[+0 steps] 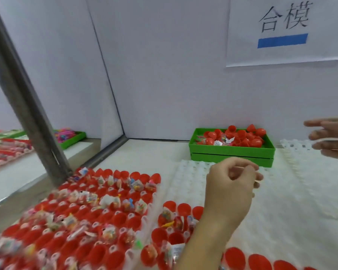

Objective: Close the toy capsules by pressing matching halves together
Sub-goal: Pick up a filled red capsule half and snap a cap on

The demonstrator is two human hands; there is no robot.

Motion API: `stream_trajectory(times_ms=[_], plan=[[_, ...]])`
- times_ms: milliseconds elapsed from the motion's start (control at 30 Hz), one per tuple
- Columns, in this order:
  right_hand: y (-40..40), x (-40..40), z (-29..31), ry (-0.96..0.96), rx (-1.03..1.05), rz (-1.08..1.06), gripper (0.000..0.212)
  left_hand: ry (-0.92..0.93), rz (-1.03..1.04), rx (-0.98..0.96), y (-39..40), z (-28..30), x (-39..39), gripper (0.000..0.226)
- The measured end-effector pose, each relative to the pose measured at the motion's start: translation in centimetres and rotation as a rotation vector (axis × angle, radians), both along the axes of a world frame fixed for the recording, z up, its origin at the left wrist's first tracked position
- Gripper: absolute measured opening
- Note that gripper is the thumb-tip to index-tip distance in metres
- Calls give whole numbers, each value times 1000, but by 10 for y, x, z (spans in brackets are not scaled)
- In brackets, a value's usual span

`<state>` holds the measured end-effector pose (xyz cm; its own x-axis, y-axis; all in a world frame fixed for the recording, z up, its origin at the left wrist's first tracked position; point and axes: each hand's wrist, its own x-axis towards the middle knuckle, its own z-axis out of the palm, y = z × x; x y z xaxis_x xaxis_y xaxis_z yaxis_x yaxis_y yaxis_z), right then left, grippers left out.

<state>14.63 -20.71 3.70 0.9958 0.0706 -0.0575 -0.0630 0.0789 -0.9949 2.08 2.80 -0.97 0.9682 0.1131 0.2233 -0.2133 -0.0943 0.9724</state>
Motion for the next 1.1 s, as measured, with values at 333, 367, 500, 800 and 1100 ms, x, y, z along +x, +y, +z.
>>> stream_trajectory(times_ms=[333, 367, 500, 800, 1100], plan=[[193, -36, -3, -543, -771, 451, 21, -35, 482, -321, 46, 6, 10, 22], [204, -35, -6, -568, -804, 491, 22, -68, 526, -294, 49, 6, 10, 21], [224, -29, -17, -558, -915, 604, 32, -84, 565, -291, 56, 5, 11, 21], [189, -40, -29, -383, -1361, 944, 4, -52, 594, -270, 59, 2, 17, 17], [191, -60, -37, -496, -1472, 798, 21, -33, 590, -228, 58, 0, 17, 17]])
